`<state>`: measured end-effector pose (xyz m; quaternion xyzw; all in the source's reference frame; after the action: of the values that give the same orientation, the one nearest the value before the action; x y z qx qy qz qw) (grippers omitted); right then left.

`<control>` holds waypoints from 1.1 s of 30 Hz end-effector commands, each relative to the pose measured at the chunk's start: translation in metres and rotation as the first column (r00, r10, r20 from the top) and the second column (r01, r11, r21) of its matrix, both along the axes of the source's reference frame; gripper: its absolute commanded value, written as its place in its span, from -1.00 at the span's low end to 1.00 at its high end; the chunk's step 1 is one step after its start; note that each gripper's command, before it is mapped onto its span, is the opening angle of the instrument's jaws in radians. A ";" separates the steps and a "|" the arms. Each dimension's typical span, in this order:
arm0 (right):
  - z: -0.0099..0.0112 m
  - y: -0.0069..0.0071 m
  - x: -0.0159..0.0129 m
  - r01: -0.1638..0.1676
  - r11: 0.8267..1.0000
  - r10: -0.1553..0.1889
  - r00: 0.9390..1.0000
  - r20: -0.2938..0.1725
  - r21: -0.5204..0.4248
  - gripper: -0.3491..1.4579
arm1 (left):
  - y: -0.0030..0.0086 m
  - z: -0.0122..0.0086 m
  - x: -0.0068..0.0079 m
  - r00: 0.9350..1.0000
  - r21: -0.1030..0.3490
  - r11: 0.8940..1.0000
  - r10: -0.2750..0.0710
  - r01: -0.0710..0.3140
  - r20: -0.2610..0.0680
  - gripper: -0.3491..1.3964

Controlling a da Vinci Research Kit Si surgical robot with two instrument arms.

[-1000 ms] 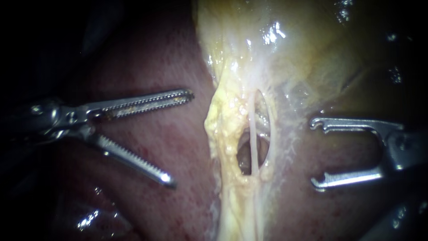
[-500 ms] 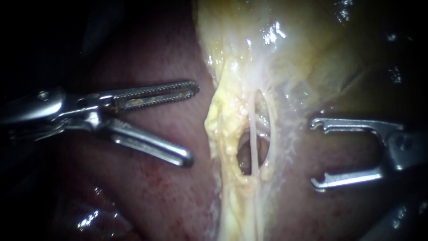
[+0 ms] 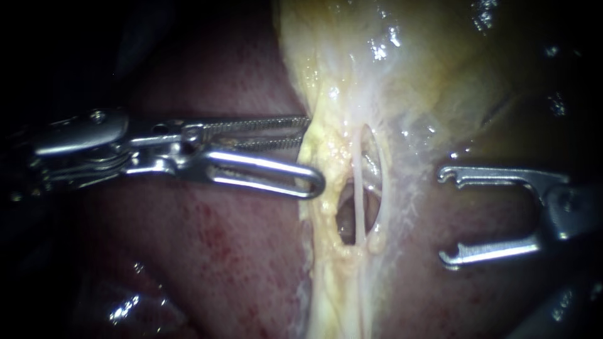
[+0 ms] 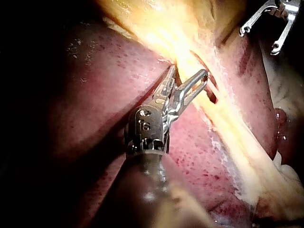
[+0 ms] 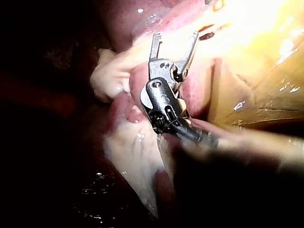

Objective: Grabbing gallbladder

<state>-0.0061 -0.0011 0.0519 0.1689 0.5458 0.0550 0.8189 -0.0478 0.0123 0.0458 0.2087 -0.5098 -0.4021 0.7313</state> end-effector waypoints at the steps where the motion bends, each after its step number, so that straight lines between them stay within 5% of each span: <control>1: 0.0000 0.0000 0.0000 0.000 1.000 0.000 1.000 0.000 0.000 0.05 | 0.0000 0.0000 -0.0001 1.000 0.005 1.000 -0.002 0.002 -0.006 -0.27; 13: 0.0000 0.0000 0.0000 0.000 1.000 0.000 1.000 0.000 0.000 0.05 | 0.0002 -0.0001 -0.0001 0.998 0.043 0.999 -0.032 0.034 -0.047 -0.98; 33: 0.0000 -0.0001 0.0000 0.000 1.000 0.000 1.000 0.000 0.000 0.05 | 0.0001 -0.0004 0.0005 0.997 0.051 0.998 -0.039 0.042 -0.063 -1.00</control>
<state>-0.0061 -0.0011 0.0519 0.1689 0.5459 0.0547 0.8188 -0.0473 0.0125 0.0453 0.2050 -0.4808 -0.4368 0.7321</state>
